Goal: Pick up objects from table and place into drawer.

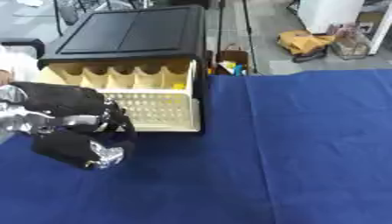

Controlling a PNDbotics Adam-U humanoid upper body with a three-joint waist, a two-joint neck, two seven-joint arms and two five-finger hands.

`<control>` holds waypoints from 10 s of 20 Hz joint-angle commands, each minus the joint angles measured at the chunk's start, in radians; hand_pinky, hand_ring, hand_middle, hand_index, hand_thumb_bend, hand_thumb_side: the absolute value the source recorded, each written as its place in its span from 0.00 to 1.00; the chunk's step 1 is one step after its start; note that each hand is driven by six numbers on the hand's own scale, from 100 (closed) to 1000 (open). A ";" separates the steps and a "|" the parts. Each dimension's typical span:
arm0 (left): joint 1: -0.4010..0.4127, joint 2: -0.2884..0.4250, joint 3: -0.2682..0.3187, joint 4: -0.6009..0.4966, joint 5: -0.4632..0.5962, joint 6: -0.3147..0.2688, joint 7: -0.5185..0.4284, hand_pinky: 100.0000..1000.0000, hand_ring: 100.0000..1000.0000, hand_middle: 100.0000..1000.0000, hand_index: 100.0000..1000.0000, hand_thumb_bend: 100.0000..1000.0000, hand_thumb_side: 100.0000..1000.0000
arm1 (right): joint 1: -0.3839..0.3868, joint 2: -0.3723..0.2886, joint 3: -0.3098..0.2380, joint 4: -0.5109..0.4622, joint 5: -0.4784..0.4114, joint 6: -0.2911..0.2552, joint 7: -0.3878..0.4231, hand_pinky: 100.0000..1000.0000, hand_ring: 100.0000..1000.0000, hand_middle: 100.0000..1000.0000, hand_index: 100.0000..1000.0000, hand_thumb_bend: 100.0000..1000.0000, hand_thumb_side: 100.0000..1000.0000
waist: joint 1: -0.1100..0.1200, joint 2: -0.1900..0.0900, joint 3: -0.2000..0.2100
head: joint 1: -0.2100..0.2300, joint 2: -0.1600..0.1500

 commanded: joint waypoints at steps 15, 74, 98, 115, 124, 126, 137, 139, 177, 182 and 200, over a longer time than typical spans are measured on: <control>0.167 0.080 0.005 -0.012 0.042 0.117 -0.002 0.00 0.26 0.53 0.82 0.00 1.00 | -0.007 -0.013 -0.026 -0.015 -0.030 0.006 -0.035 0.74 0.79 0.50 0.64 0.12 1.00 | -0.013 0.002 0.000 | 0.008 -0.018; 0.138 0.042 0.119 -0.012 -0.109 0.272 0.094 0.00 0.24 0.48 0.83 0.00 1.00 | -0.003 0.018 -0.036 -0.015 -0.034 0.015 -0.027 0.75 0.80 0.48 0.60 0.17 1.00 | -0.007 0.034 -0.046 | 0.027 -0.075; 0.082 0.008 0.123 -0.012 -0.120 0.353 0.068 0.00 0.24 0.47 0.84 0.00 1.00 | -0.007 0.025 -0.040 -0.015 -0.034 0.012 -0.032 0.75 0.80 0.47 0.60 0.18 1.00 | -0.005 0.042 -0.057 | 0.036 -0.082; 0.055 -0.011 0.139 -0.012 -0.142 0.405 0.078 0.00 0.24 0.48 0.86 0.00 1.00 | -0.014 0.026 -0.039 -0.015 -0.033 0.012 -0.030 0.75 0.80 0.47 0.60 0.18 1.00 | -0.004 0.049 -0.069 | 0.040 -0.090; 0.043 -0.020 0.148 -0.012 -0.145 0.433 0.099 0.00 0.24 0.48 0.86 0.00 1.00 | -0.018 0.026 -0.040 -0.015 -0.034 0.013 -0.030 0.75 0.80 0.47 0.60 0.19 1.00 | -0.002 0.057 -0.076 | 0.043 -0.093; 0.041 -0.022 0.150 -0.012 -0.147 0.438 0.103 0.00 0.24 0.48 0.86 0.00 1.00 | -0.019 0.026 -0.040 -0.015 -0.035 0.013 -0.031 0.75 0.80 0.47 0.60 0.19 1.00 | -0.002 0.059 -0.077 | 0.044 -0.093; 0.029 -0.030 0.158 -0.012 -0.170 0.469 0.127 0.00 0.24 0.48 0.87 0.00 1.00 | -0.026 0.022 -0.042 -0.015 -0.040 0.016 -0.029 0.75 0.80 0.47 0.60 0.20 1.00 | 0.000 0.075 -0.085 | 0.050 -0.105; 0.028 -0.031 0.159 -0.012 -0.174 0.473 0.133 0.00 0.24 0.49 0.88 0.00 1.00 | -0.027 0.022 -0.042 -0.015 -0.041 0.016 -0.028 0.75 0.80 0.47 0.60 0.20 1.00 | 0.001 0.078 -0.086 | 0.052 -0.106; -0.012 -0.053 0.158 0.051 -0.179 0.499 0.140 0.00 0.23 0.90 1.00 0.00 1.00 | -0.031 0.025 -0.046 -0.015 -0.041 0.016 -0.040 0.76 0.80 0.47 0.58 0.20 1.00 | 0.015 0.094 -0.108 | 0.074 -0.117; -0.017 -0.056 0.155 0.065 -0.178 0.493 0.142 0.00 0.22 0.93 1.00 0.00 1.00 | -0.031 0.026 -0.047 -0.015 -0.041 0.015 -0.042 0.76 0.80 0.47 0.58 0.20 1.00 | 0.016 0.095 -0.110 | 0.076 -0.120; -0.022 -0.058 0.149 0.050 -0.141 0.463 0.111 0.00 0.23 0.98 1.00 0.00 1.00 | -0.025 0.033 -0.051 -0.015 -0.037 0.015 -0.051 0.76 0.80 0.47 0.57 0.20 1.00 | 0.014 0.084 -0.108 | 0.083 -0.116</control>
